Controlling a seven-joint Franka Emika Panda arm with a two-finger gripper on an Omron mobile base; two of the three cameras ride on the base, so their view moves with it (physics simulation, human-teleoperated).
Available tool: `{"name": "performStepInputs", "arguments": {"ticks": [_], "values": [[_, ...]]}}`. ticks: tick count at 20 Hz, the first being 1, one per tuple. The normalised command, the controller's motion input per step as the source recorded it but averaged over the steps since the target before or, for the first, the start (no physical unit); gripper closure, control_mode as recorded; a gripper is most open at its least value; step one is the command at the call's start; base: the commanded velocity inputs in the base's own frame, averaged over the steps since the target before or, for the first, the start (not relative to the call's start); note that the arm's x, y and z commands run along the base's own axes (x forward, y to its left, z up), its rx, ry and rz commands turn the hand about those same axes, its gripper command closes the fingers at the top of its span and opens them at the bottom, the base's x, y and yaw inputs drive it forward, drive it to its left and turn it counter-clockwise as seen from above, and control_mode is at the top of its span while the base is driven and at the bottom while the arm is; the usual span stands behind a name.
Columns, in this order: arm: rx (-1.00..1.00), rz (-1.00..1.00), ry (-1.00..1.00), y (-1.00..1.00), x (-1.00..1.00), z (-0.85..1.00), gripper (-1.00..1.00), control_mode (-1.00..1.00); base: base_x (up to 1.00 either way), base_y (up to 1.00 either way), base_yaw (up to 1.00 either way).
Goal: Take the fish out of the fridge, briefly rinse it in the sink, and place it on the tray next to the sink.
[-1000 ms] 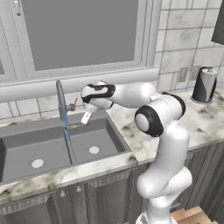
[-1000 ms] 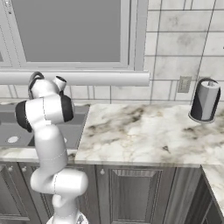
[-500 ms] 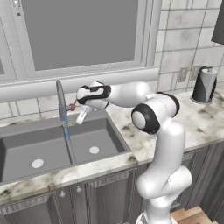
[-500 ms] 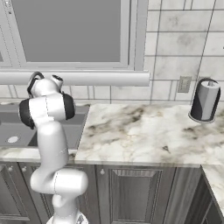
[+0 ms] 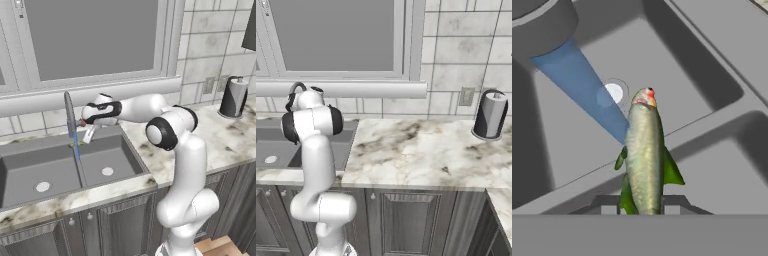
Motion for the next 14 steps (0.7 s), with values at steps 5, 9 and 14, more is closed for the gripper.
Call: {"name": "performStepInputs", "arguments": {"ticks": [5,9,14], "values": [[-0.01,0.0,0.0,0.0,0.02,0.0,1.0,-1.0,0.0,0.0,0.0],[0.0,0.0,0.0,0.0,-0.44,0.0,1.0,-1.0,0.0,0.0,0.0],[0.0,0.0,-0.01,0.0,-0.63,0.0,1.0,-1.0,0.0,0.0,0.0]]}}
